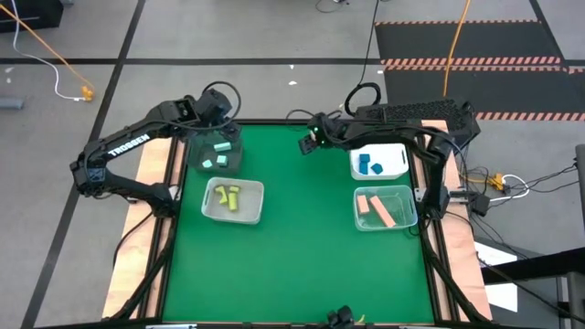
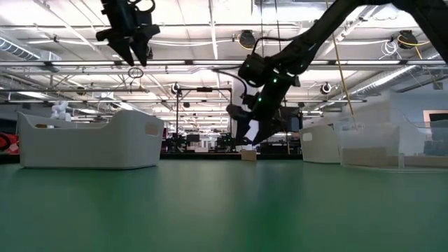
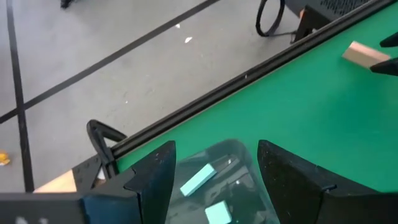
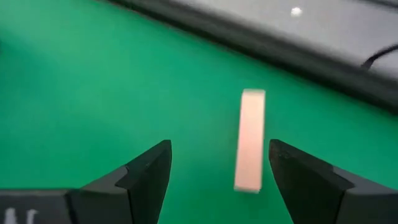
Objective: Sort & place blocks by color
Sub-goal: Put the brown block into the transparent bin
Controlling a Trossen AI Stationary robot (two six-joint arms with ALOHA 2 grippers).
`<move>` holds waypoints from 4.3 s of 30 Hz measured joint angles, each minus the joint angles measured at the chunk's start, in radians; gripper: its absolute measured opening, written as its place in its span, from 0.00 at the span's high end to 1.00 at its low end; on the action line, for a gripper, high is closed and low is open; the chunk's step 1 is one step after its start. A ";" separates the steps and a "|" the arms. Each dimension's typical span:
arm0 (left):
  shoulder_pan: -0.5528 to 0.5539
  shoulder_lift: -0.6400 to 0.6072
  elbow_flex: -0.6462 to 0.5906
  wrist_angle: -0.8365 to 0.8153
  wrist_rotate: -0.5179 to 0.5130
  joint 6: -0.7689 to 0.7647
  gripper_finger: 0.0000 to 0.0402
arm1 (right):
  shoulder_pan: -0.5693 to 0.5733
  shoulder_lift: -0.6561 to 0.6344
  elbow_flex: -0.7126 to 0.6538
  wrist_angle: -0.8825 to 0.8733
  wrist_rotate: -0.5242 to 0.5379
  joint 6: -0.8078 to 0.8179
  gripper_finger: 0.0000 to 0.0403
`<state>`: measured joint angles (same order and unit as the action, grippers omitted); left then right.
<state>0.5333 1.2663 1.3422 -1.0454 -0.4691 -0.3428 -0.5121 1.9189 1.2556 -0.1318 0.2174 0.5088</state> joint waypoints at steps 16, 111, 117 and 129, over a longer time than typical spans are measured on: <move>0.041 0.000 0.000 -0.021 0.024 0.077 0.43 | 0.004 0.109 -0.003 0.053 0.046 0.031 0.59; -1.011 -0.374 -1.118 1.484 -0.204 -0.402 0.43 | 0.988 -1.449 -1.042 -0.074 0.457 0.290 0.91; -1.011 -0.374 -1.118 1.484 -0.204 -0.402 0.43 | 0.986 -1.439 -0.935 -0.464 0.354 0.403 0.91; -1.011 -0.374 -1.118 1.484 -0.204 -0.395 0.43 | 0.985 -1.389 -0.935 -0.599 0.223 0.490 0.78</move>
<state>-0.4778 0.8921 0.2241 0.4385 -0.6727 -0.7380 0.4728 0.5297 0.3206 -0.7312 0.4400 0.9983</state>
